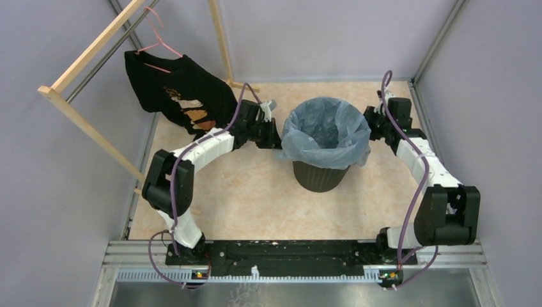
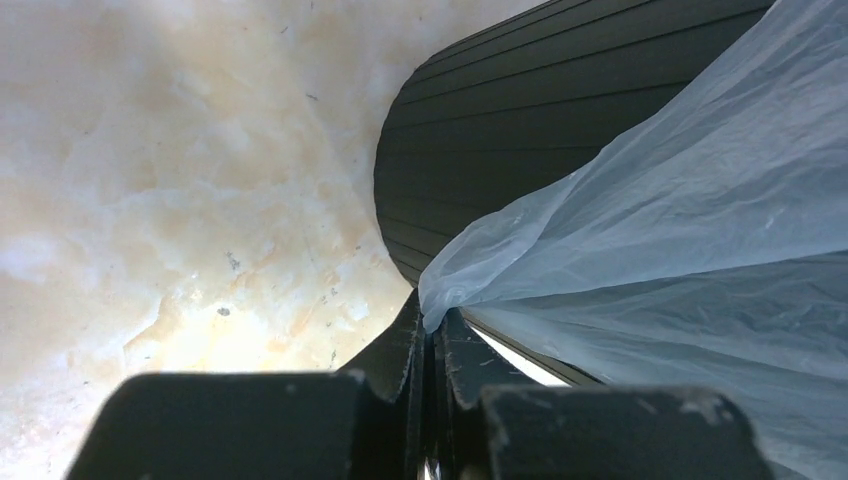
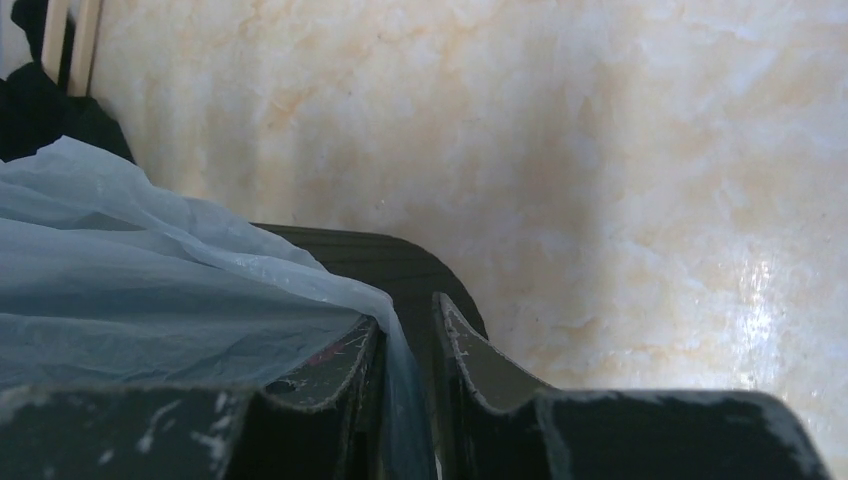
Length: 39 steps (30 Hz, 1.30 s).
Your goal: Put the trash bags into the trash bin
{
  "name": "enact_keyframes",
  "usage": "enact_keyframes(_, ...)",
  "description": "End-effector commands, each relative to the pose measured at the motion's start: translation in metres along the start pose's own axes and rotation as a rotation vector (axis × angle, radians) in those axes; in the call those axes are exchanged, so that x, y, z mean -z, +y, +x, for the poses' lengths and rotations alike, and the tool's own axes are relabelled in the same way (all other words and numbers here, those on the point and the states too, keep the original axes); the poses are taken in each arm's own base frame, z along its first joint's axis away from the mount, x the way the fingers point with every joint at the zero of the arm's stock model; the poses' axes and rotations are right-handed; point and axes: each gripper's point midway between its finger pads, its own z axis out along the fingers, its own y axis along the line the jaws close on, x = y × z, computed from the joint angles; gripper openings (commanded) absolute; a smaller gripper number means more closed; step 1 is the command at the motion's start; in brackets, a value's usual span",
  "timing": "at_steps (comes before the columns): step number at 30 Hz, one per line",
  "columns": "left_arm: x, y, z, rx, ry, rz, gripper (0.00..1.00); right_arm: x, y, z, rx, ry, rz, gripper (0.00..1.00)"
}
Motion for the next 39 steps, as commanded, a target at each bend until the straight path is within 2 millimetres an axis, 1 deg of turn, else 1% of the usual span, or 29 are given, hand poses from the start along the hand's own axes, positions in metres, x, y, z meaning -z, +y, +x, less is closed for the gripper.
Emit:
enact_keyframes(1,0.016,-0.005,-0.007,-0.052,-0.048,-0.03,0.08,0.008,0.004,-0.011,-0.004,-0.03,-0.002,0.21)
enact_keyframes(3,0.022,-0.008,-0.01,-0.068,-0.06,-0.036,0.12,0.021,0.002,-0.018,0.002,-0.05,0.044,0.28)
enact_keyframes(5,0.03,-0.011,-0.014,-0.084,-0.078,-0.049,0.18,0.04,0.001,-0.028,0.014,-0.097,0.098,0.39)
enact_keyframes(7,0.039,-0.015,-0.017,-0.097,-0.096,-0.057,0.27,0.06,0.0,-0.037,0.023,-0.147,0.146,0.5)
enact_keyframes(8,0.043,-0.017,-0.018,-0.104,-0.104,-0.058,0.34,0.07,0.0,-0.041,0.025,-0.173,0.165,0.55)
enact_keyframes(10,0.05,-0.022,-0.021,-0.114,-0.122,-0.059,0.38,0.088,-0.001,-0.043,0.026,-0.21,0.203,0.64)
enact_keyframes(12,0.056,-0.024,-0.022,-0.119,-0.131,-0.065,0.42,0.099,-0.007,-0.039,0.021,-0.228,0.248,0.73)
enact_keyframes(14,0.06,-0.025,-0.023,-0.122,-0.137,-0.073,0.46,0.105,-0.012,-0.032,0.015,-0.233,0.271,0.77)
enact_keyframes(16,0.064,-0.024,-0.021,-0.126,-0.138,-0.085,0.5,0.108,-0.014,-0.024,0.011,-0.232,0.274,0.78)
enact_keyframes(20,0.068,-0.017,-0.013,-0.123,-0.129,-0.115,0.55,0.107,-0.015,-0.011,0.01,-0.208,0.26,0.78)
enact_keyframes(23,0.068,-0.014,-0.004,-0.111,-0.111,-0.118,0.55,0.103,-0.014,0.001,-0.001,-0.176,0.24,0.78)
enact_keyframes(24,0.067,-0.014,-0.001,-0.106,-0.105,-0.117,0.54,0.102,-0.013,0.006,-0.006,-0.163,0.228,0.76)
enact_keyframes(29,0.062,-0.011,0.019,-0.091,-0.073,-0.112,0.45,0.094,-0.006,0.033,-0.034,-0.109,0.147,0.66)
enact_keyframes(33,0.048,-0.01,0.031,-0.082,-0.044,-0.104,0.35,0.081,0.0,0.05,-0.088,-0.093,0.068,0.53)
enact_keyframes(35,0.04,-0.011,0.035,-0.087,-0.028,-0.104,0.28,0.072,0.0,0.06,-0.123,-0.069,0.044,0.46)
enact_keyframes(39,0.028,-0.012,0.043,-0.084,-0.009,-0.1,0.18,0.059,-0.005,0.076,-0.159,-0.018,0.036,0.32)
